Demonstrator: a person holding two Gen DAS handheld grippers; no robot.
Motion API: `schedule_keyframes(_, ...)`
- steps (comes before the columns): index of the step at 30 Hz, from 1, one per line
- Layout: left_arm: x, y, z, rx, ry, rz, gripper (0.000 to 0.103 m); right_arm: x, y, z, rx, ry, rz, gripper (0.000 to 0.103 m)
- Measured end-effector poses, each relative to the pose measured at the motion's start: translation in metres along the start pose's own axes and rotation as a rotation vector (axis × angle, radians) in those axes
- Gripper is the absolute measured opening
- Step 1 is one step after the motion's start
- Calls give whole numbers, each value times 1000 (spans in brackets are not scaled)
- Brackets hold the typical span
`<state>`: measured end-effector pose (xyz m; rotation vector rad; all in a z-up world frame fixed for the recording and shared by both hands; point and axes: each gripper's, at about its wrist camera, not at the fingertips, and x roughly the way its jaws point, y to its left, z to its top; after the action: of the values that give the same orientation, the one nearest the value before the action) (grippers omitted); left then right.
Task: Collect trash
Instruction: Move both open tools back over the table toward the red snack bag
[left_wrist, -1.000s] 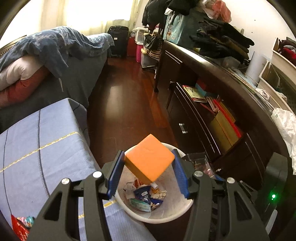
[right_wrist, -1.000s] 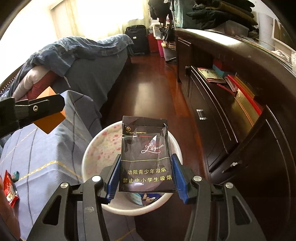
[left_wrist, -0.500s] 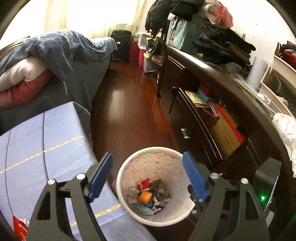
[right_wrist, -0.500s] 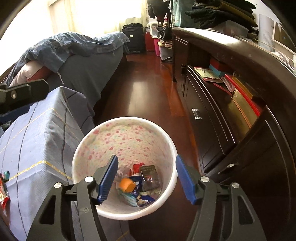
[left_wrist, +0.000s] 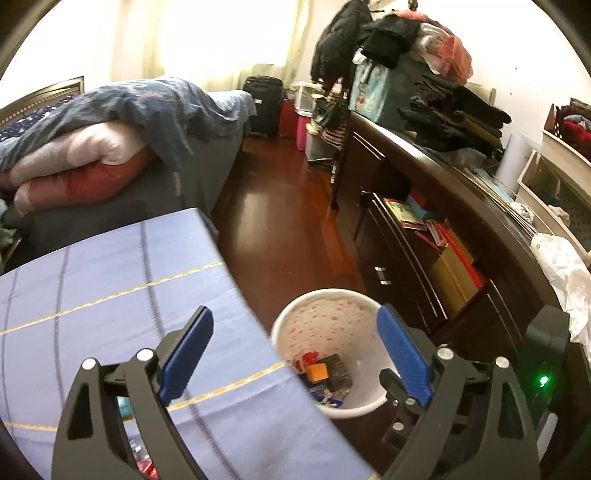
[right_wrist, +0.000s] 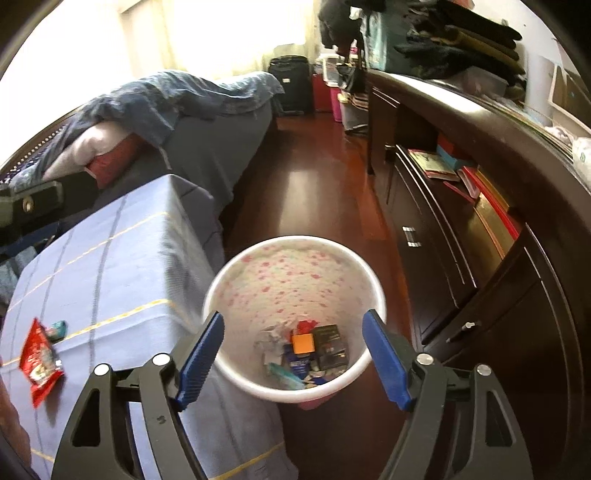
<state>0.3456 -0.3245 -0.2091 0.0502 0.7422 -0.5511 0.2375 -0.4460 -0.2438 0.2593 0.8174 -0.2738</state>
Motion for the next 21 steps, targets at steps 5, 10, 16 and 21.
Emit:
schedule_keyframes(5,-28,24,-9,-33,-7,36,92,-16,30,-5,-53,-9,40,82)
schedule_keyframes(10,-53,51,-19,-82,-14,70,93,-29,56,-10,-98,-13,72,83)
schedule_keyframes(16,-82,84,-35,-140,-22,120,95,-44,87,-19,-154,-13,111,85)
schedule_keyframes(21,-101,116,-54,-193,-10,170,96,-55,109,-28,-191,-11,141,89)
